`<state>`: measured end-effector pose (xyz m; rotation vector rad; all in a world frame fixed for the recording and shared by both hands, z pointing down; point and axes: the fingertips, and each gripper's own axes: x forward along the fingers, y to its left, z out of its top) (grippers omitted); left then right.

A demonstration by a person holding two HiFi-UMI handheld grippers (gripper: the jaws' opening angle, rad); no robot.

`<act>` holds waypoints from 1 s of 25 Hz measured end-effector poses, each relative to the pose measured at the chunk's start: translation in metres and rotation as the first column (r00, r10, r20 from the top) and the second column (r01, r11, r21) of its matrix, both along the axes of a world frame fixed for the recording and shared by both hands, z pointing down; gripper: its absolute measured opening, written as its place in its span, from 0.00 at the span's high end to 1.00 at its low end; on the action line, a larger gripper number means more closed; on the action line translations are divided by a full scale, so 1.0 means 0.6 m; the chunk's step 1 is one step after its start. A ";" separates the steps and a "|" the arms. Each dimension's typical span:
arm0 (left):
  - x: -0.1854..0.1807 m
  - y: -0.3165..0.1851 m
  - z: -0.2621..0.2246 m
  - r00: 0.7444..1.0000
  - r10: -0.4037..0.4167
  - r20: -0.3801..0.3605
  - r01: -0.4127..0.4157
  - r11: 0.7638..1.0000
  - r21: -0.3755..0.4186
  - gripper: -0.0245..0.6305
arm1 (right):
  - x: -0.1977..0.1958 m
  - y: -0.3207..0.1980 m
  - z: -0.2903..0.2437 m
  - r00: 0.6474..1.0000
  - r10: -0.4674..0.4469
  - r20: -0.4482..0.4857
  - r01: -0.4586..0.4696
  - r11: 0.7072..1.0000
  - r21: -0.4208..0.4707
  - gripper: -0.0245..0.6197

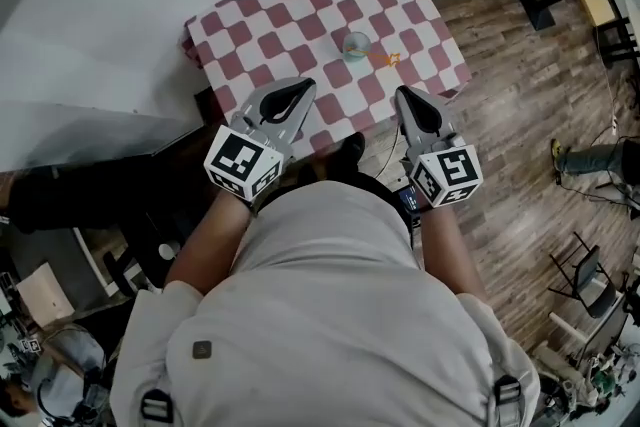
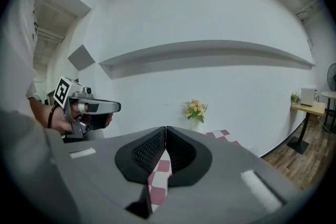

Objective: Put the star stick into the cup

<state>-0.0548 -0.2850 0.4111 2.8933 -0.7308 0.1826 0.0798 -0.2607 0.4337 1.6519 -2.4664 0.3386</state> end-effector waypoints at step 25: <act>-0.020 0.073 -0.026 0.999 0.037 -0.020 -0.037 0.999 0.008 0.96 | -0.011 0.098 -0.047 0.999 0.036 -0.007 -0.036 0.999 0.016 0.95</act>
